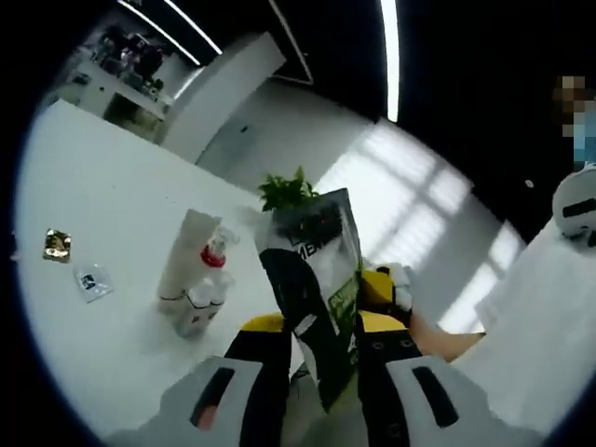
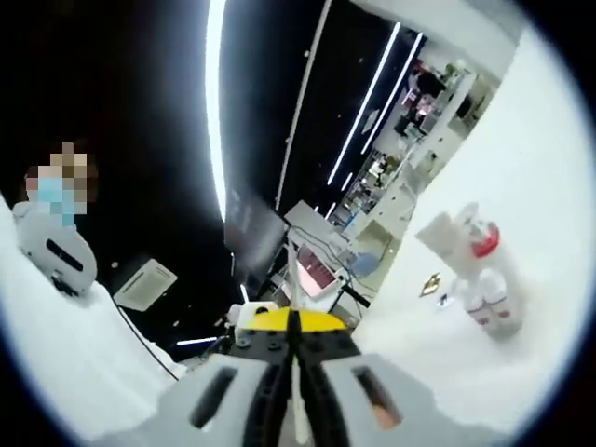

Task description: Arrange the skincare products in the storage area until every visible bottle or jar stands upright without overlapping.

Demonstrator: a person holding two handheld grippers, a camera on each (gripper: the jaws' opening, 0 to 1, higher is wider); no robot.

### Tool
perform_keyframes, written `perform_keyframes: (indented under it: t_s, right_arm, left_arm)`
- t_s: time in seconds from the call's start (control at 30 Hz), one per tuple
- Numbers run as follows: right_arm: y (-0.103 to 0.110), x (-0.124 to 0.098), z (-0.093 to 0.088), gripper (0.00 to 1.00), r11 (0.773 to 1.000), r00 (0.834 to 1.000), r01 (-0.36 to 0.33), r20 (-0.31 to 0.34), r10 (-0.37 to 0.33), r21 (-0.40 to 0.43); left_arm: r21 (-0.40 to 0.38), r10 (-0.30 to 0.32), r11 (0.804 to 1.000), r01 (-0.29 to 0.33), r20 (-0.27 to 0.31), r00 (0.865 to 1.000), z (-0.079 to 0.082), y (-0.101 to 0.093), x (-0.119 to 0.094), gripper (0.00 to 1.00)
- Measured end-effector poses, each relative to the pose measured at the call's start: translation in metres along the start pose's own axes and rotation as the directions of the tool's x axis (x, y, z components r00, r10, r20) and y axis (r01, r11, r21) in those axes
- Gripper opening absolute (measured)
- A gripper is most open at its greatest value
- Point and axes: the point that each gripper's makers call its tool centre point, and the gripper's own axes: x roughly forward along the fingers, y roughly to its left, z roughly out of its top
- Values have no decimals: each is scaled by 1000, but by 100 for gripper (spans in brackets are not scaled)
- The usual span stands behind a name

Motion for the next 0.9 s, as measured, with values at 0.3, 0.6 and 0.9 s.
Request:
perform_keyframes:
  t_s: [0.3, 0.6, 0.9]
  right_arm:
    - [-11, -2, -2, 1, 999, 999, 48, -14, -49, -10]
    - [-7, 8, 1, 23, 997, 993, 14, -116, -23, -76]
    - [3, 27, 2, 18, 996, 989, -37, -143, 26, -80]
  left_arm:
    - [-87, -71, 994, 72, 15, 997, -2, -12, -8, 0]
    - [-112, -173, 981, 158, -142, 975, 2, -33, -10, 0]
    - [-149, -176, 979, 142, -254, 951, 4, -27, -10, 0]
